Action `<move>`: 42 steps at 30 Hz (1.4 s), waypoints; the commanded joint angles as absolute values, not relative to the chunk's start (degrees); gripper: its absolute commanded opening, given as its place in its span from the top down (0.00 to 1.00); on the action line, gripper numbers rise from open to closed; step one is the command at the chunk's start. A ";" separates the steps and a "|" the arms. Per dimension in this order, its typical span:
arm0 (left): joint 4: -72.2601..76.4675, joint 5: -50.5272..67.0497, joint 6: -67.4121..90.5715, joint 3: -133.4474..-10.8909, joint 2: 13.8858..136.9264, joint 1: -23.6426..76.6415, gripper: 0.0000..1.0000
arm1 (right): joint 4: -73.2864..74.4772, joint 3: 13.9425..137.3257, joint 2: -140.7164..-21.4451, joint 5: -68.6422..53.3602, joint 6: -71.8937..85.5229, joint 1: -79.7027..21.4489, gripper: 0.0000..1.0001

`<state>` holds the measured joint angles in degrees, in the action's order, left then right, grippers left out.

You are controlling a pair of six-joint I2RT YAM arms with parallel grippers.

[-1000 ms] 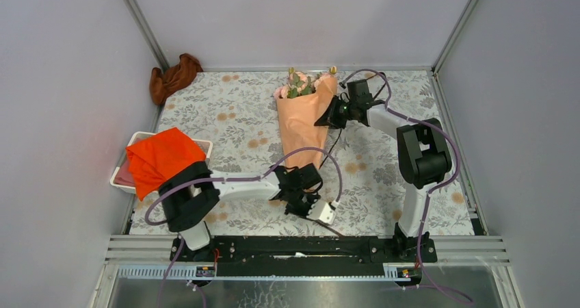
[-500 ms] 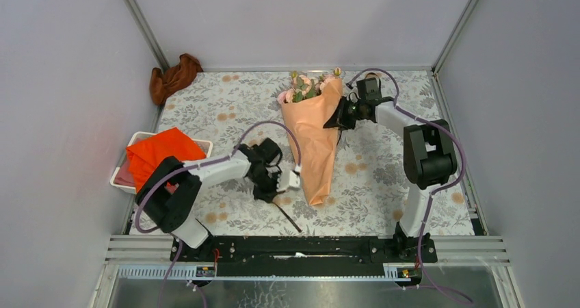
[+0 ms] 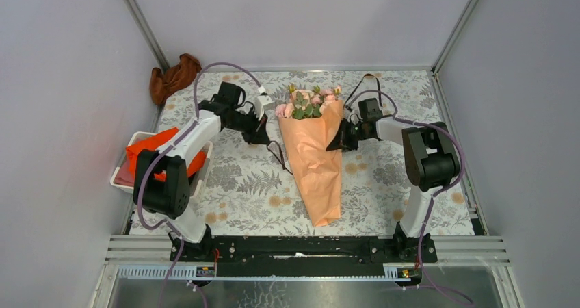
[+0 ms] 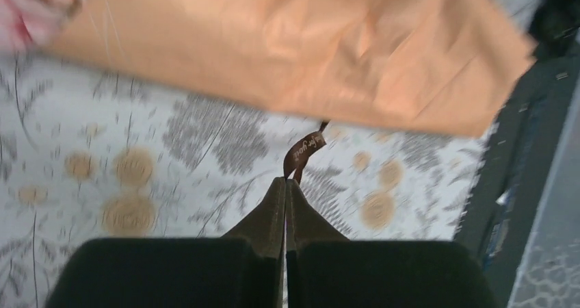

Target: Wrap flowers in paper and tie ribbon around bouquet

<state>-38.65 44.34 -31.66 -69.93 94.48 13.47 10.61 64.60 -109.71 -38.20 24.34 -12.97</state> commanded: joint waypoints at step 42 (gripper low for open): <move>-13.68 38.07 -2.59 -74.04 117.44 34.10 1.00 | 30.03 129.58 -138.61 7.09 15.72 -4.82 0.30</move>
<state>-14.44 38.17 -2.00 -76.14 118.61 33.82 24.77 115.92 -131.39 0.25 20.80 -4.47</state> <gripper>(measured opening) 0.004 0.703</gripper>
